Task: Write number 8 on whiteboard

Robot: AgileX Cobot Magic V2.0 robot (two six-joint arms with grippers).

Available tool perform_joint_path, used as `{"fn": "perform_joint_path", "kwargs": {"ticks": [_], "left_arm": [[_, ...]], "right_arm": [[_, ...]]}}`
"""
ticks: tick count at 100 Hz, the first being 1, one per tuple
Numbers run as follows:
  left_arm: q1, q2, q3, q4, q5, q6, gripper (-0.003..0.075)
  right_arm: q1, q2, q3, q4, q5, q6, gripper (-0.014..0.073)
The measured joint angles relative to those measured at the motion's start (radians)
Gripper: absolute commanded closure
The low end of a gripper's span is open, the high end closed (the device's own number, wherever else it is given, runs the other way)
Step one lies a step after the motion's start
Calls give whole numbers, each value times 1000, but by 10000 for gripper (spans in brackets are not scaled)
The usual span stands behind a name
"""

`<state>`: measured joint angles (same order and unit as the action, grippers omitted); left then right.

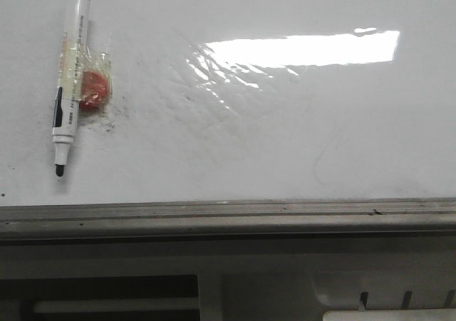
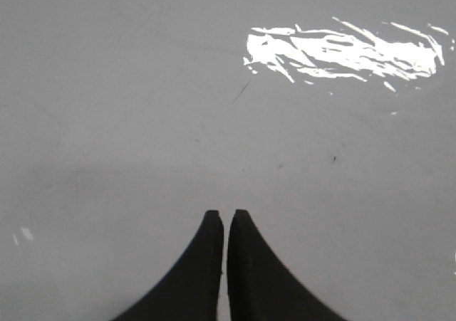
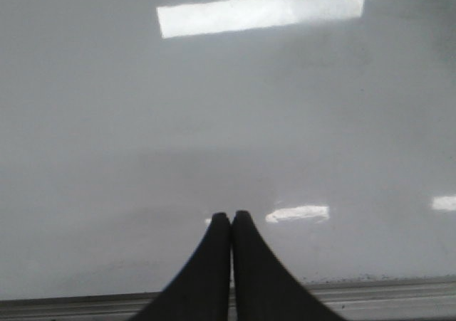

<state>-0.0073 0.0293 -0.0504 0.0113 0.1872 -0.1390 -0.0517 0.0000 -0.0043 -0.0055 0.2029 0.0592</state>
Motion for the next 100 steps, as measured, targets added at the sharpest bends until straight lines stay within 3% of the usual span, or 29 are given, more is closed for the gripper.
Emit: {"fn": "perform_joint_path", "kwargs": {"ticks": [38, 59, 85, 100], "left_arm": [[0, 197, -152, 13, 9, 1, 731], [0, 237, -152, 13, -21, 1, 539], [-3, 320, -120, -1, -212, 1, 318], [-48, 387, -120, 33, -294, 1, 300]], "right_arm": [[0, 226, -132, 52, 40, 0, 657], [0, 244, -134, 52, 9, -2, 657], [0, 245, -134, 52, -46, -2, 657], [0, 245, -134, 52, -44, -2, 657]]}}
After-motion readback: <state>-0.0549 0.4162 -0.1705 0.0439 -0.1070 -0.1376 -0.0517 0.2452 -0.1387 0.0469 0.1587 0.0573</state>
